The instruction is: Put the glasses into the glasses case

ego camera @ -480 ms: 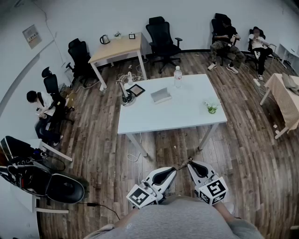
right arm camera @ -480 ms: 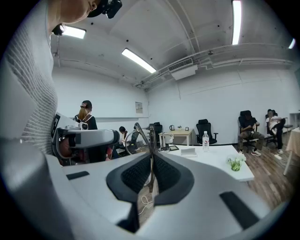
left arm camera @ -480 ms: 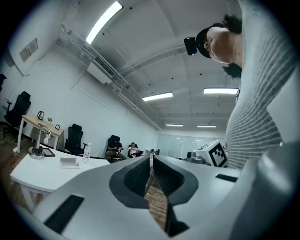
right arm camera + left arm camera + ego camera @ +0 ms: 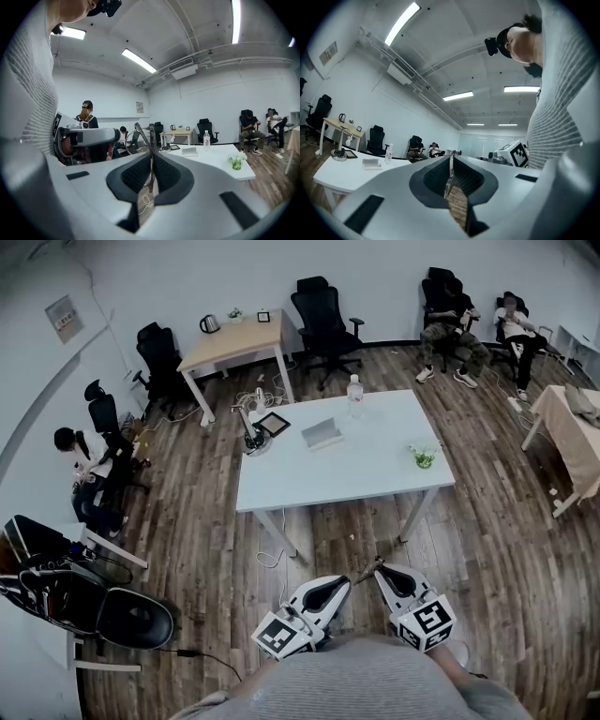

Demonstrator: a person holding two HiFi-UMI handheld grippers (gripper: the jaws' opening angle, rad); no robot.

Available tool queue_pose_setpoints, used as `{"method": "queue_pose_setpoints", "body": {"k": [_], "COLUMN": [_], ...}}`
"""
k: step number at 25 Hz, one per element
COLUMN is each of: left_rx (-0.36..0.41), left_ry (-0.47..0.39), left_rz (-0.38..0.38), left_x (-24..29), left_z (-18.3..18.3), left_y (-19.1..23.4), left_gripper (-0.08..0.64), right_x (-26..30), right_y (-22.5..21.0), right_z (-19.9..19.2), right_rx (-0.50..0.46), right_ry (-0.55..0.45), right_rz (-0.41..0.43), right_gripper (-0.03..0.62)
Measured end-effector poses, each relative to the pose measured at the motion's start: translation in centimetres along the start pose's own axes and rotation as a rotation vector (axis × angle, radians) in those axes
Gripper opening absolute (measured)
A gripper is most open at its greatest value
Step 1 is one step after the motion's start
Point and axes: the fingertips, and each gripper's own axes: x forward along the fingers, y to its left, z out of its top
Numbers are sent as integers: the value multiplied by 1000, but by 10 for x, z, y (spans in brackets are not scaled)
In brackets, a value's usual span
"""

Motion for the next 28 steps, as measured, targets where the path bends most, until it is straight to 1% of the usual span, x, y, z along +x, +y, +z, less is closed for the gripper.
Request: {"method": "queue_pose_setpoints", "body": {"k": [8, 10, 13, 15, 22, 28], "left_rx": [13, 15, 20, 22, 20, 28], "left_ry": [-1, -2, 4, 5, 17, 19], "left_rz": [14, 16, 12, 6, -8, -4], "left_x": [-3, -1, 3, 5, 15, 22], "left_z": [0, -1, -2, -3, -8, -8], "left_y": [2, 1, 0, -2, -6, -10], "left_gripper": [32, 32, 32, 32, 32, 32], "right_x": [2, 0, -3, -4, -8, -7], "right_y": [3, 1, -5, -10, -20, -29], "right_z": [-1, -2, 1, -1, -2, 1], "right_rx": [-2, 23, 96, 118, 110, 108], "right_ry": [-4, -22, -58, -64, -52, -59], "right_rz": [17, 27, 39, 37, 11, 10], "right_gripper": [25, 25, 26, 26, 25, 25]}}
